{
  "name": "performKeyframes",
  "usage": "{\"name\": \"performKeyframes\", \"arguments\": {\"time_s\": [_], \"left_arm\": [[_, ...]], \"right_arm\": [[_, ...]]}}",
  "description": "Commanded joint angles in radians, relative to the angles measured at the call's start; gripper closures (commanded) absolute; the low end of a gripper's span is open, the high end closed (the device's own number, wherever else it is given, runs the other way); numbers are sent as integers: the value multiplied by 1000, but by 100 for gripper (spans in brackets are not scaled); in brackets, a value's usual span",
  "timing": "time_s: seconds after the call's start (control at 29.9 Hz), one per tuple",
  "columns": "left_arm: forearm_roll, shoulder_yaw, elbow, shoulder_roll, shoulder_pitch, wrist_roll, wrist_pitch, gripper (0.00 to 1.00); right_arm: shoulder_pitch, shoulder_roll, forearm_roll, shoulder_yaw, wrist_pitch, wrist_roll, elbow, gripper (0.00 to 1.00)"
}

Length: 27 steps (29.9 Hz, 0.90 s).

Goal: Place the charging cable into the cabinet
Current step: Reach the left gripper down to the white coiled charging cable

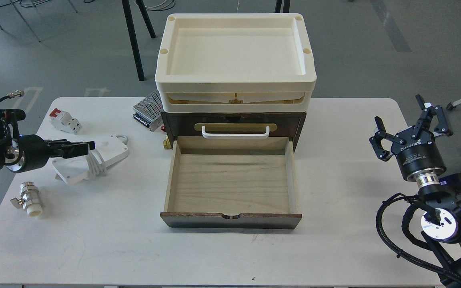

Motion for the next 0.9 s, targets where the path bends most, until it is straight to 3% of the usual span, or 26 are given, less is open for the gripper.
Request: {"name": "performKeyframes", "arguments": {"time_s": [0.0,0.5,0.6,0.7,0.87], "left_arm": [[-2,0,34,-30,12,0,24,2],[-2,1,228,-176,15,0,98,5],[3,4,234,-185,23,0,113,16],[-3,64,234,-188,24,0,170,34],[-6,178,242,-185,26,0,310,76]], "right_arm": [[0,0,0,0,-1,0,0,0],[0,0,1,0,-1,0,0,1],[0,0,1,0,-1,0,0,0],[0,0,1,0,-2,0,0,0],[0,0,0,0,-2,0,0,1]]}}
